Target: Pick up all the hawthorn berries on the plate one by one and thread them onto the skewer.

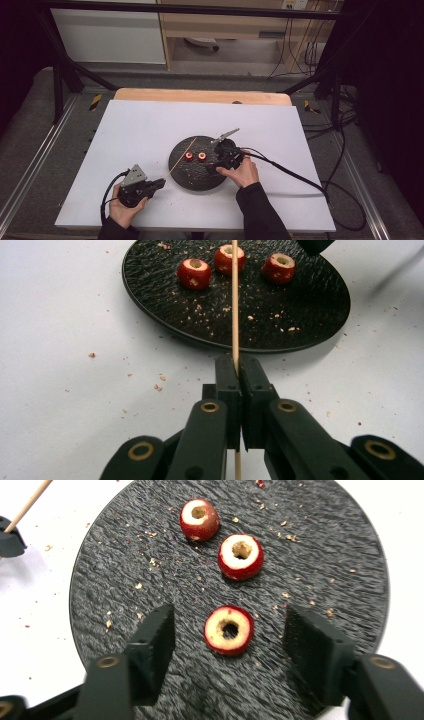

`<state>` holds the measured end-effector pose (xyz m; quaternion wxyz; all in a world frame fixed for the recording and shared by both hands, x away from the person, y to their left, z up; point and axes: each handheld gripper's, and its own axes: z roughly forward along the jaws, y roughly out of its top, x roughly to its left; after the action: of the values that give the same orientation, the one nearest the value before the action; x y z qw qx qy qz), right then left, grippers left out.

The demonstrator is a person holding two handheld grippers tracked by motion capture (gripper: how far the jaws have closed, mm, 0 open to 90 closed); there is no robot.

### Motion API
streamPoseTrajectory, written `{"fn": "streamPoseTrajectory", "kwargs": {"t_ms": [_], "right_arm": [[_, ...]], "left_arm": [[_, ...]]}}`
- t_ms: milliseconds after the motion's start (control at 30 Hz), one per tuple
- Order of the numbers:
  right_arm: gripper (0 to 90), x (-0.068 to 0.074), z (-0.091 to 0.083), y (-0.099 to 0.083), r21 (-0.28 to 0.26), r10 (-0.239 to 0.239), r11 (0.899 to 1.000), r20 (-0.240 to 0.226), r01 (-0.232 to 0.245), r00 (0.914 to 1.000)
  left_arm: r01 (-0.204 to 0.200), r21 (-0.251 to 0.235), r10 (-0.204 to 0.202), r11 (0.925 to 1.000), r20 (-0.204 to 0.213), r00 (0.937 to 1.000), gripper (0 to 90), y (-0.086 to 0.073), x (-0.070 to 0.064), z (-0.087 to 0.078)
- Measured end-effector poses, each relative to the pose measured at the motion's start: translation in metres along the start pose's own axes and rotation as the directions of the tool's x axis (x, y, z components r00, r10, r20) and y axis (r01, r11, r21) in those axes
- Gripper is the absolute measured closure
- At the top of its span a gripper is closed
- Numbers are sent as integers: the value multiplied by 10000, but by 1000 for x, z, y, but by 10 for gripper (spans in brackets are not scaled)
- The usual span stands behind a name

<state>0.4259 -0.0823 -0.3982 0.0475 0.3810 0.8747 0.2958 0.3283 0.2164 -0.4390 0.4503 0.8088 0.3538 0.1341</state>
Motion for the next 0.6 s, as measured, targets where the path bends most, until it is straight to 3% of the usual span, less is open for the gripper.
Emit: {"fn": "streamPoseTrajectory", "kwargs": {"t_ms": [200, 600], "right_arm": [[489, 0, 12, 6, 657, 184, 9977, 107, -190, 9998], [609, -3, 21, 7, 1121, 592, 9919, 41, -593, 9982]], "left_arm": [[39, -26, -39, 10000, -34, 10000, 879, 0, 1, -1], [7, 21, -7, 10000, -50, 10000, 879, 0, 0, 0]]}}
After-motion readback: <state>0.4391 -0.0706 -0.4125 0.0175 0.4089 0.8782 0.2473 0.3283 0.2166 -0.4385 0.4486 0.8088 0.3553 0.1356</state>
